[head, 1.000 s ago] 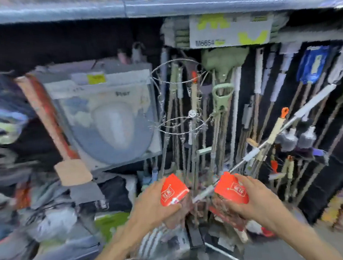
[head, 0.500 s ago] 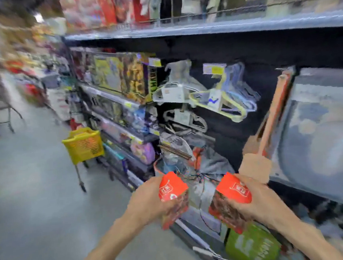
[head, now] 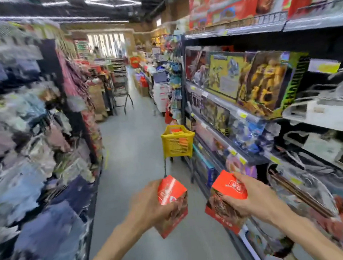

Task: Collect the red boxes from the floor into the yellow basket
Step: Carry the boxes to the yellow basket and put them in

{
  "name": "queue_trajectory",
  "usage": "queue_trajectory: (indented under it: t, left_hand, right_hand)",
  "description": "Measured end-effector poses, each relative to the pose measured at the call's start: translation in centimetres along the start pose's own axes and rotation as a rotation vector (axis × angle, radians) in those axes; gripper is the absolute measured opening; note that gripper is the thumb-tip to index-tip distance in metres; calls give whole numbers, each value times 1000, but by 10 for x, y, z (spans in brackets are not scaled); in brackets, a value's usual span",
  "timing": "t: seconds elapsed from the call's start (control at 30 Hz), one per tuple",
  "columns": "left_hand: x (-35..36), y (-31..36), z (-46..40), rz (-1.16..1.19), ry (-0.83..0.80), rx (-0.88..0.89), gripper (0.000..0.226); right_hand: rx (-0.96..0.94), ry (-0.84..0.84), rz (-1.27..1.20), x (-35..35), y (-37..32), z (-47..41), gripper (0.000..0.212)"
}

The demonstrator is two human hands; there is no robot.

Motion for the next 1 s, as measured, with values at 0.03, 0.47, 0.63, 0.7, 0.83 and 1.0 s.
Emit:
queue_trajectory:
  t: [0.03, 0.47, 0.63, 0.7, 0.83, 1.0]
  left_hand:
    - [-3, -14, -14, -7, 3, -25, 84]
    - [-73, -187, -212, -24, 176, -276, 72]
    - [-95, -270, -299, -46, 176, -311, 64]
    - [-100, -308, -338, -53, 167, -309, 63]
    - [-116, -386, -427, -35, 161, -276, 66]
    - [-137, -461, -555, -28, 111, -215, 71]
  right_hand:
    - [-24, -16, 8, 10, -10, -26, 80]
    - [-336, -146, 46, 73, -153, -360, 75]
    - [-384, -180, -6, 122, -216, -483, 78]
    - [-391, -183, 9, 146, -240, -534, 83]
    - [-373, -182, 19, 180, -286, -633, 83]
    - [-308, -183, -34, 193, -328, -753, 85]
Point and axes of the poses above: each hand's wrist, its own z-axis away from the middle knuckle, its own x-axis out of the palm, y = z × x, the point moved 6 cm from there along -z, towards the middle knuckle, and after that the axes turned 6 degrees about x, right-handed, at the moved point
